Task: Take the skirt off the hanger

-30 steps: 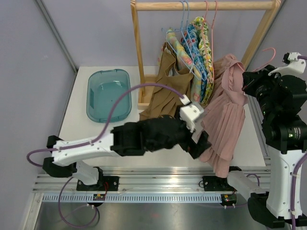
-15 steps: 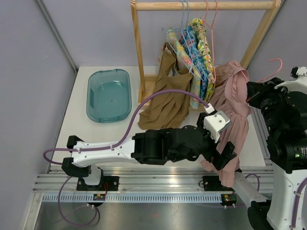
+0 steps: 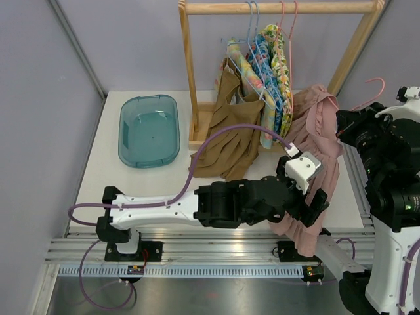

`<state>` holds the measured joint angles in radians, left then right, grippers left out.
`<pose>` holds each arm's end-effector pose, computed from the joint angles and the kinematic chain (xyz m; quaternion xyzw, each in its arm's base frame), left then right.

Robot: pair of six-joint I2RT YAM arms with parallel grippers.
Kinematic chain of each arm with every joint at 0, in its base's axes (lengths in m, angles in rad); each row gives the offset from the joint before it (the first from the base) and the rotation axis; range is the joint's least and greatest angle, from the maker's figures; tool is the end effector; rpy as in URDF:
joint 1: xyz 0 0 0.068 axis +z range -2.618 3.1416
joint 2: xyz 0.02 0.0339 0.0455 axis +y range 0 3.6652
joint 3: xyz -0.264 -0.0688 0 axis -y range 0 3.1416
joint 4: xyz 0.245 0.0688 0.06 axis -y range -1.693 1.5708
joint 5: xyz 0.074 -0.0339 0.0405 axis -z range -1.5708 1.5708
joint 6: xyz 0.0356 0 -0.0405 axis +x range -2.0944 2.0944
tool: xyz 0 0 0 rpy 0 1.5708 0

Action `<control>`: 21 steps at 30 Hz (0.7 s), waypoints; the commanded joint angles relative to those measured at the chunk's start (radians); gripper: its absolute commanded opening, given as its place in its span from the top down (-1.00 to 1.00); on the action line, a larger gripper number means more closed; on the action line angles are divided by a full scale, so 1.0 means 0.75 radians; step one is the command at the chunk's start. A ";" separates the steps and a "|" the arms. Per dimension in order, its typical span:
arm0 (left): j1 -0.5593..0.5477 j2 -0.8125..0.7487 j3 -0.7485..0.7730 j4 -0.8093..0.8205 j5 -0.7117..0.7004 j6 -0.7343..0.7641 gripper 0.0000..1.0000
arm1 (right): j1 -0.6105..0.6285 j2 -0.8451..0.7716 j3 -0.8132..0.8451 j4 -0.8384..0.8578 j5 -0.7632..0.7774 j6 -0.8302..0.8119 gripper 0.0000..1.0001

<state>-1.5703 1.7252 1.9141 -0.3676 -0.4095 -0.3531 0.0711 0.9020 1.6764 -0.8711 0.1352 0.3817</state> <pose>0.0144 -0.3949 0.4603 0.3226 0.6910 -0.4256 0.4871 0.0983 0.0022 0.5243 0.1591 0.7229 0.1018 0.6647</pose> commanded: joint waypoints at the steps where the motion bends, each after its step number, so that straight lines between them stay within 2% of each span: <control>1: 0.008 0.062 0.055 0.089 -0.110 0.017 -0.54 | -0.003 -0.004 0.100 0.053 -0.031 0.047 1.00; 3: 0.008 0.095 0.076 0.073 -0.121 0.019 -0.27 | -0.003 -0.002 0.117 0.033 -0.035 0.056 1.00; 4: 0.008 0.101 0.074 0.075 -0.117 0.023 0.20 | -0.001 -0.004 0.127 0.028 -0.033 0.058 1.00; 5: 0.008 0.107 0.074 0.077 -0.113 0.021 0.57 | -0.001 -0.004 0.129 0.024 -0.031 0.058 1.00; 6: 0.008 0.107 0.074 0.075 -0.115 0.015 0.83 | -0.003 -0.008 0.127 0.028 -0.027 0.058 1.00; 7: 0.006 0.105 0.076 0.069 -0.115 -0.010 1.00 | -0.001 -0.010 0.123 0.026 -0.019 0.056 1.00; 11: -0.029 0.052 0.029 0.008 -0.115 -0.030 1.00 | -0.003 -0.008 0.107 0.041 0.008 0.043 1.00; 14: -0.119 -0.020 -0.046 0.011 -0.166 -0.010 1.00 | -0.001 -0.004 0.096 0.061 0.045 0.019 1.00; 21: -0.444 -0.108 -0.269 -0.056 -0.411 -0.024 1.00 | -0.003 0.047 0.149 0.084 0.102 -0.028 1.00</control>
<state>-1.7523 1.6913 1.7748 -0.3687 -0.7166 -0.3222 0.0731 0.9054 1.7283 -1.0603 0.1905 0.3435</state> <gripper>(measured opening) 0.036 0.031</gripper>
